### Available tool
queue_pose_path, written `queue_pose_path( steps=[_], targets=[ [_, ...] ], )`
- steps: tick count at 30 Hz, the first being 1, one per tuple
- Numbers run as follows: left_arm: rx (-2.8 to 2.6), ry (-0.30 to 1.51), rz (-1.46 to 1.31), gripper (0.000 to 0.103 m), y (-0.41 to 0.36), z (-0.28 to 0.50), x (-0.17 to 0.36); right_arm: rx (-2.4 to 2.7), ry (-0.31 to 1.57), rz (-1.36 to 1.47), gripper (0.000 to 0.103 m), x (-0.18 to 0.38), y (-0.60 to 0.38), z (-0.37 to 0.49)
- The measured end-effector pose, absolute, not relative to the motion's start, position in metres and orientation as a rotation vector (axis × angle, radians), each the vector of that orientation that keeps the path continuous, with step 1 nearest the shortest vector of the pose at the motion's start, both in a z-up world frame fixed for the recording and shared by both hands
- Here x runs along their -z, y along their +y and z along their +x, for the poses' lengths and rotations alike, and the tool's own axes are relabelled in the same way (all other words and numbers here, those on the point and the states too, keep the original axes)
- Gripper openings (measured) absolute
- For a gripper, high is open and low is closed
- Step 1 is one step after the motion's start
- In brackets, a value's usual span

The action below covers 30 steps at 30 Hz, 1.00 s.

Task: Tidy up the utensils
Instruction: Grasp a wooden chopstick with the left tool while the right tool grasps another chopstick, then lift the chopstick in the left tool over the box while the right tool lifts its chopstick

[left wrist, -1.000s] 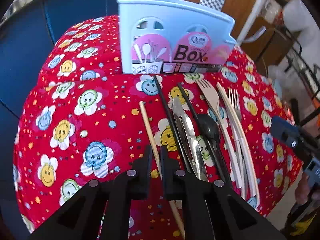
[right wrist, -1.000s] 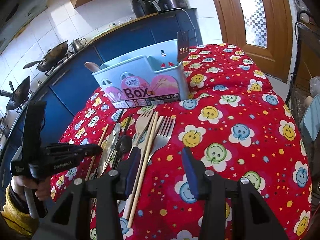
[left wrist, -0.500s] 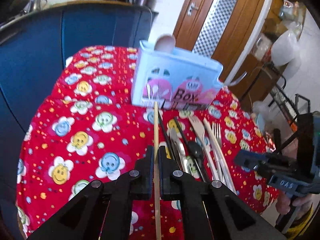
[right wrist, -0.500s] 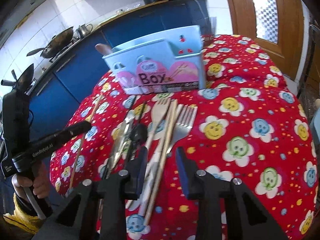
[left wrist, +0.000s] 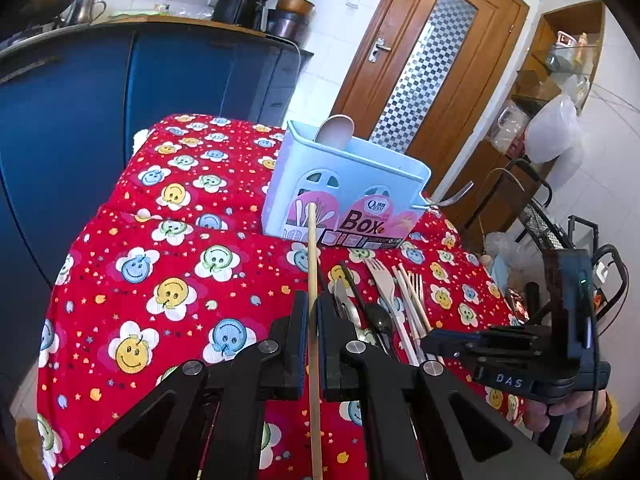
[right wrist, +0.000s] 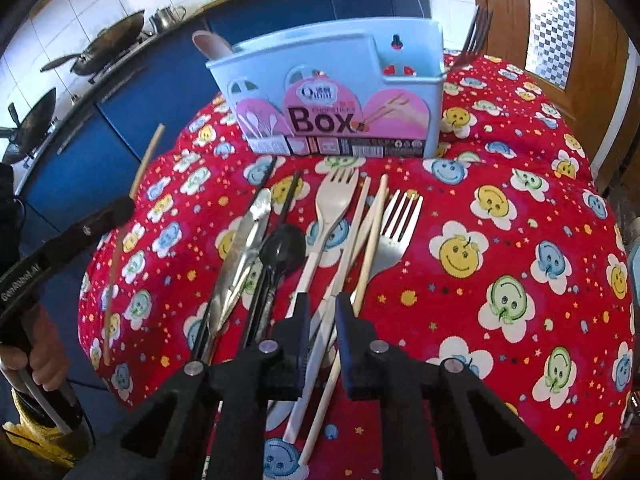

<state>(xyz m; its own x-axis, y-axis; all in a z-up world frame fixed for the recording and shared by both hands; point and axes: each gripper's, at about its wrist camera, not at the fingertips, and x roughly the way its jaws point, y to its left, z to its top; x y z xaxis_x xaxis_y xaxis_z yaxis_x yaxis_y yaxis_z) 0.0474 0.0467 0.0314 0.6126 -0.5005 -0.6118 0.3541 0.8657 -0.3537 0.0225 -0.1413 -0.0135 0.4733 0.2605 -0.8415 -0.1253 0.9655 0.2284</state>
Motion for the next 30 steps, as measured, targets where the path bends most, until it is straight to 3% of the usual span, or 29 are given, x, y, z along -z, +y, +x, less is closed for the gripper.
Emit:
queue_pose_path(
  steps=[15,30],
  targets=[
    [0.519,0.755,-0.210,0.004,0.037,0.051,-0.037,-0.299,1.195,0.081,0.008,0.012,-0.138,0.062],
    [0.532,0.685,-0.211,0.004,0.018,0.060,-0.061,-0.369,0.888,0.327,0.007,-0.032,-0.185,0.037]
  ],
)
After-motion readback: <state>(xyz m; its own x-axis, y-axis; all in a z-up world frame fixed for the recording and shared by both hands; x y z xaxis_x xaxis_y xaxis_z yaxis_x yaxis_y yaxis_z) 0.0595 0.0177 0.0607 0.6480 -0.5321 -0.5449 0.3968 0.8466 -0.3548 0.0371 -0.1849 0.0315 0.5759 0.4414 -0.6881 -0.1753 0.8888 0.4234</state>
